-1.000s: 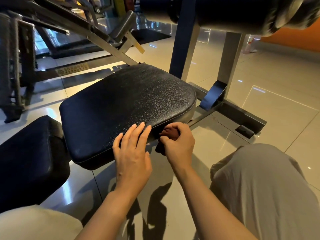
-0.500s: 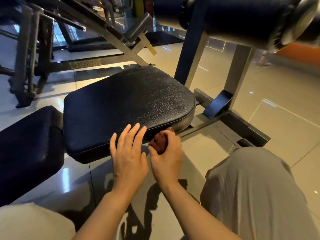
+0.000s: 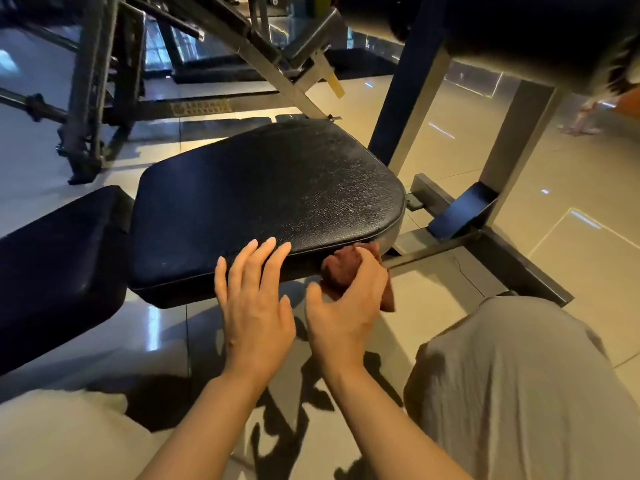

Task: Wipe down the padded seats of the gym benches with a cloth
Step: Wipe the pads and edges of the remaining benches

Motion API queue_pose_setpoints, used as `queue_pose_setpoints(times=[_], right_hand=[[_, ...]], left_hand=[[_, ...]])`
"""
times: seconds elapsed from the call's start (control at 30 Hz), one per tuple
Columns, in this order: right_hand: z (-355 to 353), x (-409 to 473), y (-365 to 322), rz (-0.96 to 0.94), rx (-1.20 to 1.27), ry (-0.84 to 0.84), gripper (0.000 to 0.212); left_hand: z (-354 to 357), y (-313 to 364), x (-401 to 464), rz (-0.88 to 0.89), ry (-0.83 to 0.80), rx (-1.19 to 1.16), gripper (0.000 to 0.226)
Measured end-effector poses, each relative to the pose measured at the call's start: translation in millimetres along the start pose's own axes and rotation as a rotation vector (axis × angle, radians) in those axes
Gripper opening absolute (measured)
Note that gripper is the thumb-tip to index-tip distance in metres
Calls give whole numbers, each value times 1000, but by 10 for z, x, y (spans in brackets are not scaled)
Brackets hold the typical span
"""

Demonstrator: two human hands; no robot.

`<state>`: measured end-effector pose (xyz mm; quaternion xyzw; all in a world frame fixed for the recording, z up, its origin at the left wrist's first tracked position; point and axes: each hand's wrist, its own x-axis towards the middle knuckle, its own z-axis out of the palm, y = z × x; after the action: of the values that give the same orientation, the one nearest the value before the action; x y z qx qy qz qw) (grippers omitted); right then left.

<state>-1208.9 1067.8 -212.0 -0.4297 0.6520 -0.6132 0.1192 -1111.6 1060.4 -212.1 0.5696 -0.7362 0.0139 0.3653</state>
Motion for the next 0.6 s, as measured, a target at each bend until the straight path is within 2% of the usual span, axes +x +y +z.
queue_pose_setpoints(times=[0.27,0.5,0.6], right_hand=[[-115,202,200,-59,11,-15,50],[-67,187,216,-28,14,78,52],[-29,124,246,-111,-55,1,51]], left_hand=[[44,42,-3,-25,27,11,78],[34,33,-27,-27,9,14,79],[29,37,-42,-28,7,8,79]])
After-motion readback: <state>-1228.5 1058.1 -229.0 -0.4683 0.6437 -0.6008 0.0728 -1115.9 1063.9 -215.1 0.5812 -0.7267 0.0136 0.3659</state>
